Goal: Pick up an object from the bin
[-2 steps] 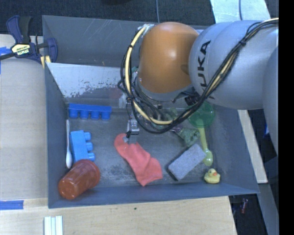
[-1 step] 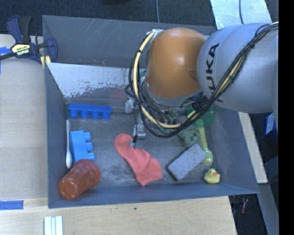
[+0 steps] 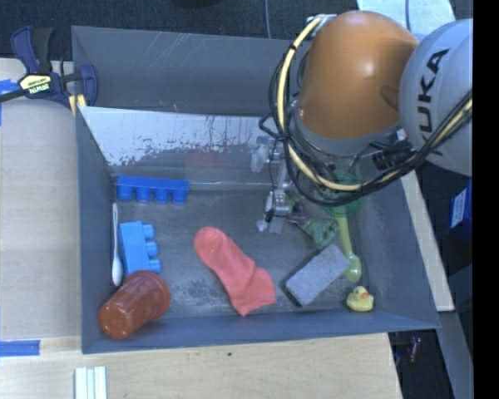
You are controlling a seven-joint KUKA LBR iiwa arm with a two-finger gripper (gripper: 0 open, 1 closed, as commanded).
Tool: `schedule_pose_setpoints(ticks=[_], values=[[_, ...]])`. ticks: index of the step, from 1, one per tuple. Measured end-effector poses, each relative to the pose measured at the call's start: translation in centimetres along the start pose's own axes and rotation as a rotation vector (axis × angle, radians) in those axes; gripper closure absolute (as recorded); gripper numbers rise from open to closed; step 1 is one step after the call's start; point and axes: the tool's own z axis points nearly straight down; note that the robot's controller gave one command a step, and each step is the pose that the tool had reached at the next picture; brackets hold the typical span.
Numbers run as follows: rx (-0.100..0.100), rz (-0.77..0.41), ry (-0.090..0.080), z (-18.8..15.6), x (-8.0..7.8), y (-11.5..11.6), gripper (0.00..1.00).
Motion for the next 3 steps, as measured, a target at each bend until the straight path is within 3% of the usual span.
schedule_pose_setpoints(ticks=[1,2,3], values=[[-0.001,-0.032,-0.006,4.3,0.9,-2.0,0.0],[0.001,-0.037,0.001,2.7,1.8,-1.1,0.0],[-0.001,-0.079,-0.01,3.5,2.9,-1.0,0.0]])
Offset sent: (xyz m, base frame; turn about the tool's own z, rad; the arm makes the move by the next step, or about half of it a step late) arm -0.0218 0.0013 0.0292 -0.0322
